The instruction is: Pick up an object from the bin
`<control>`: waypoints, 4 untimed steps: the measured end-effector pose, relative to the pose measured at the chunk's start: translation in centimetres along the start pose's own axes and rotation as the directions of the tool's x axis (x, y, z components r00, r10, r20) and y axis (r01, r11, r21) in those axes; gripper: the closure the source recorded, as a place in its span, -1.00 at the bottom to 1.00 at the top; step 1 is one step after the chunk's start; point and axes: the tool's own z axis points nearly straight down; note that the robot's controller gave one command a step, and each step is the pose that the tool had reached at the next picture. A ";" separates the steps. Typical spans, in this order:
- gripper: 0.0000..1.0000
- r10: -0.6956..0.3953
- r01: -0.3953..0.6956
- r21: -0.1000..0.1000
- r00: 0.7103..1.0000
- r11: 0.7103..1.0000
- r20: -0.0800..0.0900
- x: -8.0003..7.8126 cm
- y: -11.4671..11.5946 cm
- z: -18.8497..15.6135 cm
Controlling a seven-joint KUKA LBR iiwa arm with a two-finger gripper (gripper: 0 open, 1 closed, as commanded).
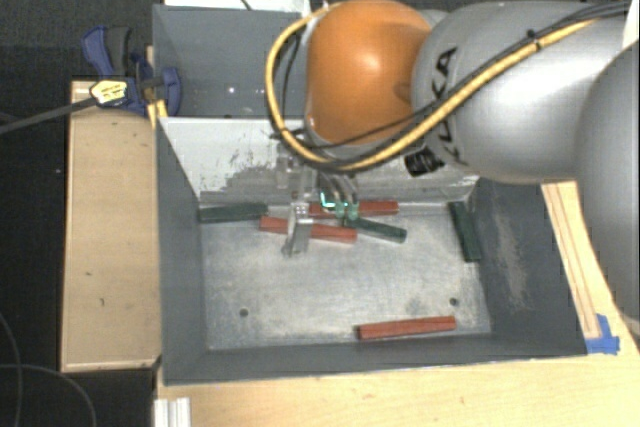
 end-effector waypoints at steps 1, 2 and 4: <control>-1.00 0.215 -0.215 0.002 0.977 0.977 0.000 1.2 -4.7 10.6; -1.00 0.201 -0.201 0.000 0.980 0.980 0.003 -0.8 -5.5 14.6; 1.00 0.363 -0.363 -0.004 0.932 0.932 0.007 6.5 -5.3 14.3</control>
Offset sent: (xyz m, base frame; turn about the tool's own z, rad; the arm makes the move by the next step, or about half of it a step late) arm -0.0112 -0.0451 -0.1036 0.2155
